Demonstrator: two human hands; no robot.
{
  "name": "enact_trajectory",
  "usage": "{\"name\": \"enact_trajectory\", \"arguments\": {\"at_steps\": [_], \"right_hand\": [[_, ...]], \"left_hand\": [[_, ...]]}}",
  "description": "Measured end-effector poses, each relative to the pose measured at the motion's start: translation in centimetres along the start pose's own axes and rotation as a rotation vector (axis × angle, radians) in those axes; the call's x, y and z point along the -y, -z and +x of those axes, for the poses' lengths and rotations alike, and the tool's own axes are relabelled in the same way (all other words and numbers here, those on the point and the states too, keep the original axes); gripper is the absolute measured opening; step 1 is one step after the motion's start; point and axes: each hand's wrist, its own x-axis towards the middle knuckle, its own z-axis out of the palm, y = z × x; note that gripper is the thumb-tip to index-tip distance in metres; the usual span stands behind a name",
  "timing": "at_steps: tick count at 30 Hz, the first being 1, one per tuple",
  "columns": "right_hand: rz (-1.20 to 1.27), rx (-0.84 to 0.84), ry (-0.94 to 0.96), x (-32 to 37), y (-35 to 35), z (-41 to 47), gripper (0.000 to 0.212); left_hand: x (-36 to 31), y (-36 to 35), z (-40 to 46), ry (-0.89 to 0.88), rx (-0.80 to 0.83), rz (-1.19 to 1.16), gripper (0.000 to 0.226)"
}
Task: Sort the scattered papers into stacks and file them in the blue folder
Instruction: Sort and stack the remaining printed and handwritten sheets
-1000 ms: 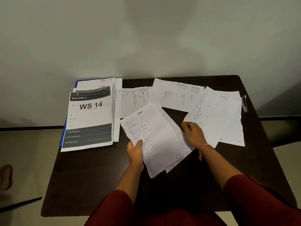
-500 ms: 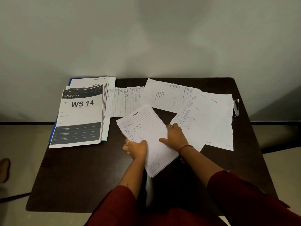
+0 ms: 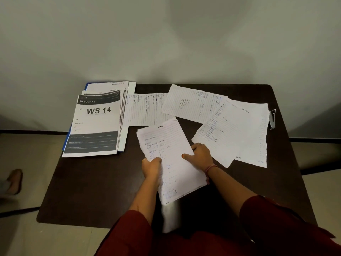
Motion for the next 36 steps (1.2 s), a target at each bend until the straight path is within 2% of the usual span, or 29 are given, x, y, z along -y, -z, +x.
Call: {"name": "enact_trajectory", "arguments": {"at_steps": [4,6,8,12,15,18,20,25,28,36], "right_hand": [[0.285,-0.031,-0.085,-0.3,-0.6,-1.2,0.034],[0.476,-0.004,-0.116,0.1,-0.7,-1.6,0.040],[0.542,0.008,-0.089,0.6,-0.8,-2.0,0.045],[0.527,-0.004,-0.033,1.9,-0.3,-2.7,0.052],[0.467,-0.046,0.039,3.3,0.3,-3.2,0.060],[0.393,-0.173,0.123,5.4,0.9,-3.5,0.044],[0.443,-0.278,0.166,6.7,1.2,-3.8,0.038],[0.521,-0.476,0.247,8.7,1.8,-4.4,0.044],[0.505,-0.494,0.259,8.8,1.4,-5.0,0.047],[0.399,-0.506,0.214,7.0,-1.1,-6.1,0.038]], "left_hand": [[0.4,1.0,0.3,0.023,0.118,-0.081,0.017],[0.4,1.7,0.3,0.022,0.178,-0.136,0.018],[0.3,2.4,0.3,0.000,0.241,-0.182,0.024],[-0.9,3.8,0.2,-0.088,0.353,-0.119,0.035],[-3.0,4.6,-0.5,-0.228,0.417,-0.028,0.032],[-5.5,4.9,-1.2,-0.387,0.453,0.015,0.033],[-6.8,5.1,-1.8,-0.492,0.465,0.040,0.039],[-8.7,5.4,-3.2,-0.715,0.479,0.038,0.036],[-8.6,5.9,-2.9,-0.741,0.486,0.052,0.037],[-6.7,7.6,-0.7,-0.672,0.489,0.061,0.041]]}}
